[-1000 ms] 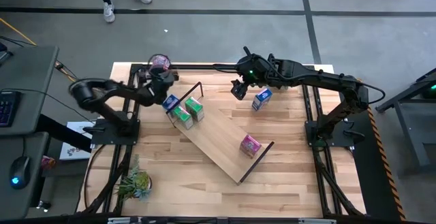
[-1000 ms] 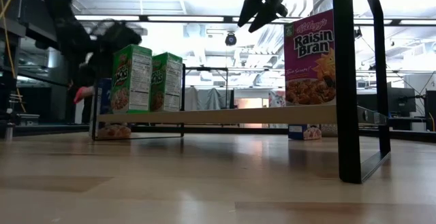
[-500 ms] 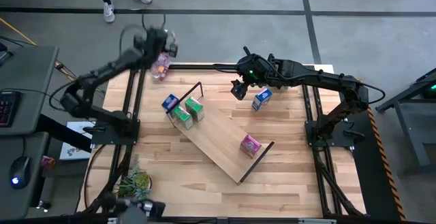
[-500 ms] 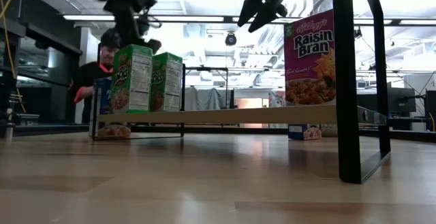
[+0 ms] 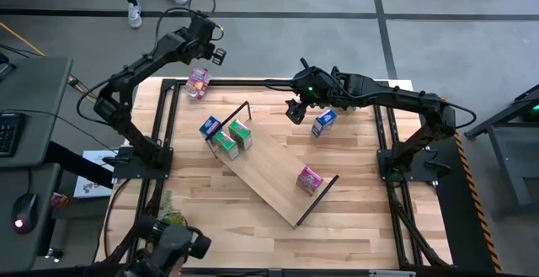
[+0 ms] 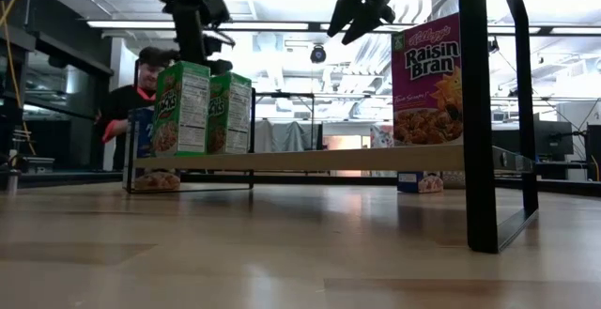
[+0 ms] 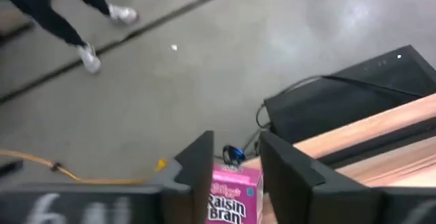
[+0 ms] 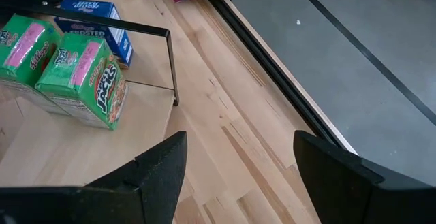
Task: Stack cereal on shelf
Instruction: Put the pink cereal box on the shelf
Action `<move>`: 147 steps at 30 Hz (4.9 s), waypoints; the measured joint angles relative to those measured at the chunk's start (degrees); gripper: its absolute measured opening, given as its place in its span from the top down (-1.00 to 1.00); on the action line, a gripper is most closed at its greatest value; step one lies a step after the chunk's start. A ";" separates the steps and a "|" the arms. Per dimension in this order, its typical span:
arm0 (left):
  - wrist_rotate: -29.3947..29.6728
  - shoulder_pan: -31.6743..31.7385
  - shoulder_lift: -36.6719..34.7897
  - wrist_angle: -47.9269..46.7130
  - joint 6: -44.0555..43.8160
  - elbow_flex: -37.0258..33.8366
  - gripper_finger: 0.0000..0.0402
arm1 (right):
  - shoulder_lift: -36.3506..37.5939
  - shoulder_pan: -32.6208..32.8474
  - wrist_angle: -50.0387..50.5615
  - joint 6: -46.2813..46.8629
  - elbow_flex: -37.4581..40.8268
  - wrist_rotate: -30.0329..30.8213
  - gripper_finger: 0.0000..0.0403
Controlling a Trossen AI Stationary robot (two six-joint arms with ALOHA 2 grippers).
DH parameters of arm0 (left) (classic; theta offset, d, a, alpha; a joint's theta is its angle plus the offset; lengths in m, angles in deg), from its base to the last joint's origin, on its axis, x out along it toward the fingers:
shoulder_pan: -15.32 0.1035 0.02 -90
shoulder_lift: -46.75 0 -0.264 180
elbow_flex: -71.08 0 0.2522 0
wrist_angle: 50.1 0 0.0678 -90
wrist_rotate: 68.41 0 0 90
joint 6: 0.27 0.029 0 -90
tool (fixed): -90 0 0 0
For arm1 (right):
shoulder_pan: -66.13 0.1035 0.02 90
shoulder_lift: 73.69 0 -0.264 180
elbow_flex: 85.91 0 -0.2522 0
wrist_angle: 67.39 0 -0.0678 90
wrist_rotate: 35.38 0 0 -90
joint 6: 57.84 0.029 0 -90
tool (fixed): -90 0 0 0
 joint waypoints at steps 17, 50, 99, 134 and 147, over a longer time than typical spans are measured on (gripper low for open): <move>-1.48 0.58 -2.28 28.40 -8.63 -30.67 -0.16 | 0.00 0.00 -0.03 -0.11 0.00 0.13 -0.30; 5.74 -1.50 1.34 33.91 -7.37 -35.33 0.91 | 0.00 0.01 -2.60 0.11 0.00 0.15 -0.30; -4.95 -79.78 -17.11 75.92 7.19 -39.05 1.00 | 9.11 0.02 -1.64 -4.73 0.00 2.93 -0.30; -6.33 -79.98 20.55 117.00 -4.43 -40.81 1.00 | 8.96 0.02 -0.96 -3.21 0.00 2.56 -0.30; -2.82 -78.80 21.28 116.30 -5.94 -40.39 1.00 | 8.96 0.02 -1.29 -2.78 0.00 2.42 -0.30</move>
